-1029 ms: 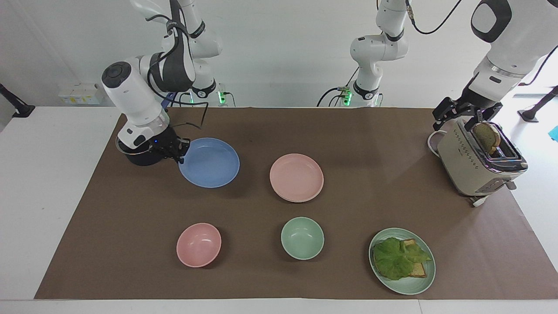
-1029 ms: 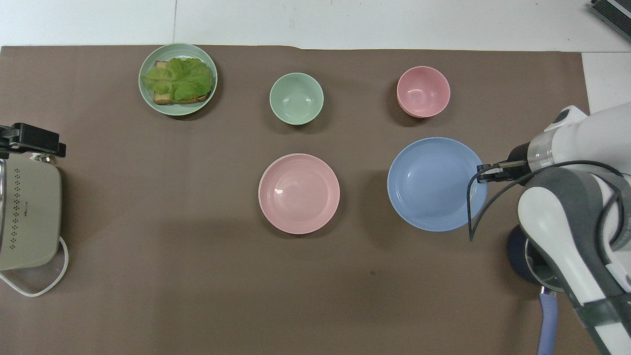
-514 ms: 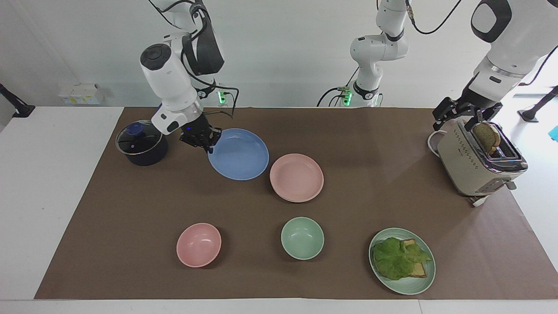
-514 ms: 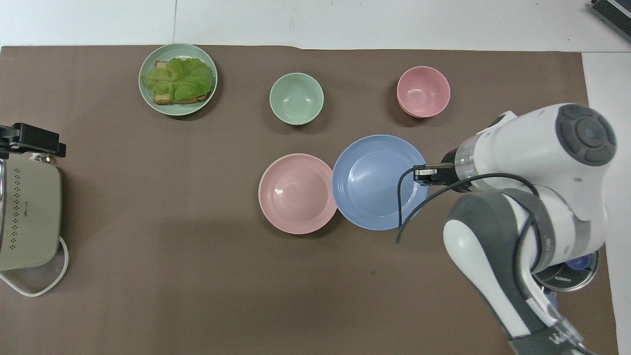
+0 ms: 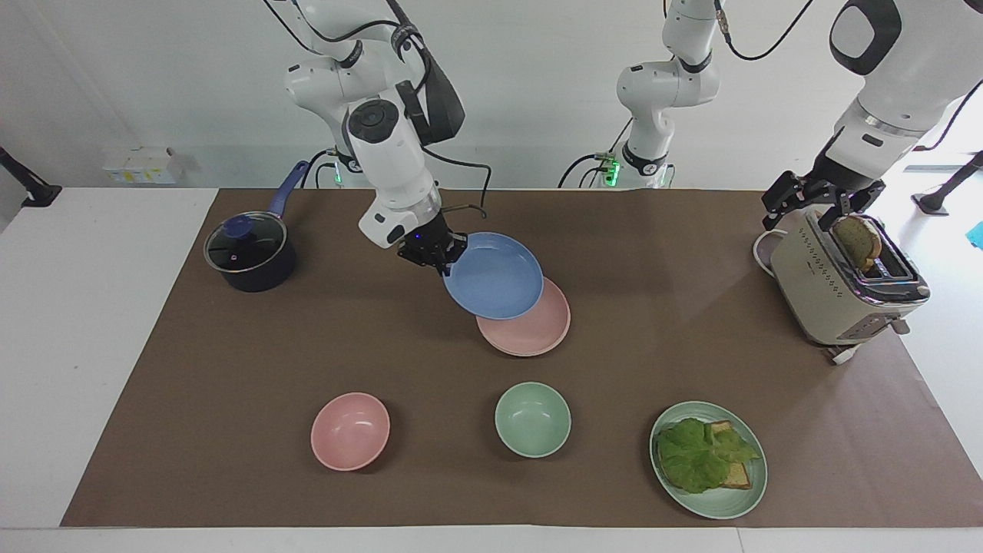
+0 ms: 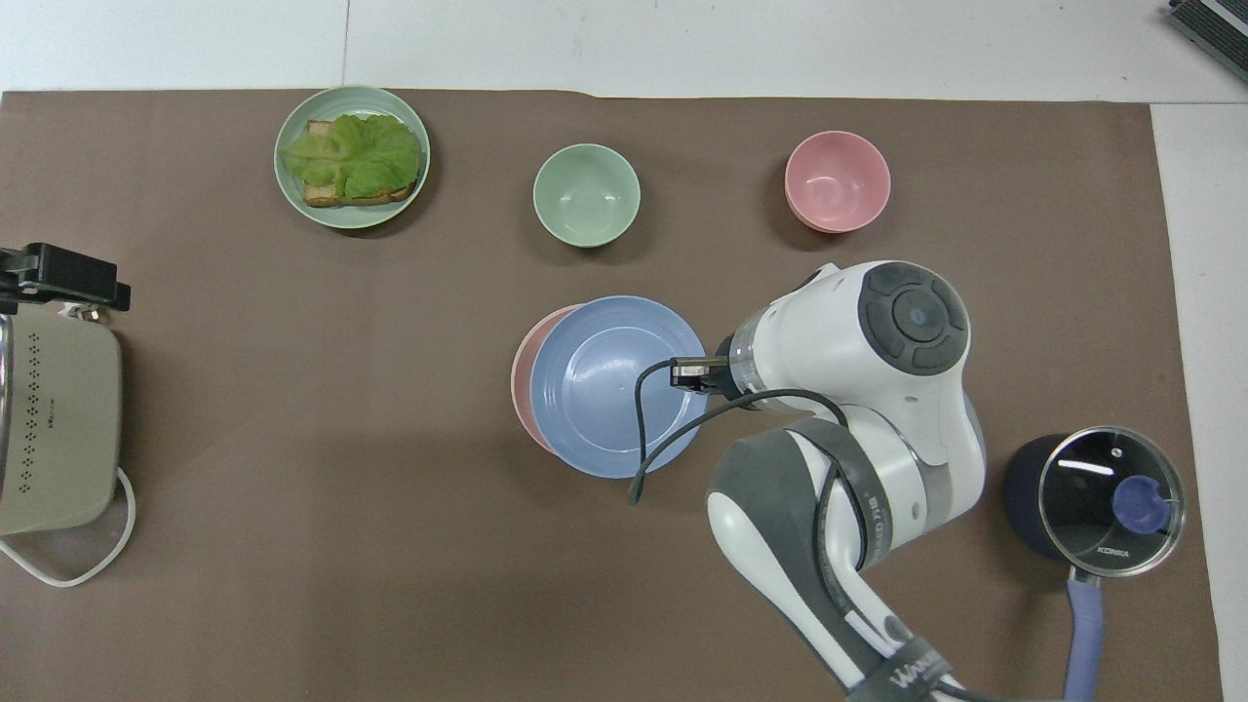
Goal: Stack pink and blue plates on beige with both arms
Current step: 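Lift and carry the blue plate with the right gripper onto the pink plate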
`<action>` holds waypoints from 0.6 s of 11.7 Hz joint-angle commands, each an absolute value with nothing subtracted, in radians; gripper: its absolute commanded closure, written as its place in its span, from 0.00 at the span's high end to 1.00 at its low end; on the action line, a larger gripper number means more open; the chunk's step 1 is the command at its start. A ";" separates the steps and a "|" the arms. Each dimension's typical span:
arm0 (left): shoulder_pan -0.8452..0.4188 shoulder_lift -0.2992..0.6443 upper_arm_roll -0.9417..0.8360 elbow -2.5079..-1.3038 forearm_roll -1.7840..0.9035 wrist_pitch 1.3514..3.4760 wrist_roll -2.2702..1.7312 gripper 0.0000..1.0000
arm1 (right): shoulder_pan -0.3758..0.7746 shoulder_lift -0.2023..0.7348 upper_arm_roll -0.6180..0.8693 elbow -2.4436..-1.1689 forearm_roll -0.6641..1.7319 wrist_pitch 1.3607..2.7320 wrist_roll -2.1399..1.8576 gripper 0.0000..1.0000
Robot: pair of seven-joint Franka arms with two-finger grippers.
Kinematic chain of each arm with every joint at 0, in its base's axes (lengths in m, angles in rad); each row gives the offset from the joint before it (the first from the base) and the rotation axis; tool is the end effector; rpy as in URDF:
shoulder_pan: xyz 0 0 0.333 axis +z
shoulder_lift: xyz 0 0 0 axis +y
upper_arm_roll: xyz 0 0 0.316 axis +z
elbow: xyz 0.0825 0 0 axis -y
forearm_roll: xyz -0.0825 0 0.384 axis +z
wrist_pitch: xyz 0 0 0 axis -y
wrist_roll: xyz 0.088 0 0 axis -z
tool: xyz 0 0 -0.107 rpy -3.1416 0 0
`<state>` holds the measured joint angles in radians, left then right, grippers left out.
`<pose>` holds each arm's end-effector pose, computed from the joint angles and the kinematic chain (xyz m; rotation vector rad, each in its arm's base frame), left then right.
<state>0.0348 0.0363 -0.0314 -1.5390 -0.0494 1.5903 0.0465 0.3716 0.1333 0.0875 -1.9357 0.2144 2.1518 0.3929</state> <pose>0.5679 -0.0029 0.6210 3.0906 -0.0657 0.0252 0.5324 0.2712 0.4261 -2.9288 0.0668 0.0085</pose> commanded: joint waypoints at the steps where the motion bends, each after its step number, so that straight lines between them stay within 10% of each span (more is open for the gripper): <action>1: 0.037 0.028 -0.032 -1.545 -0.032 1.577 0.055 1.00 | 0.383 0.172 0.089 -1.940 0.238 2.219 0.408 0.00; 7: 0.037 0.028 -0.032 -1.545 -0.032 1.577 0.055 1.00 | 0.423 0.242 0.089 -1.957 0.238 2.281 0.399 0.00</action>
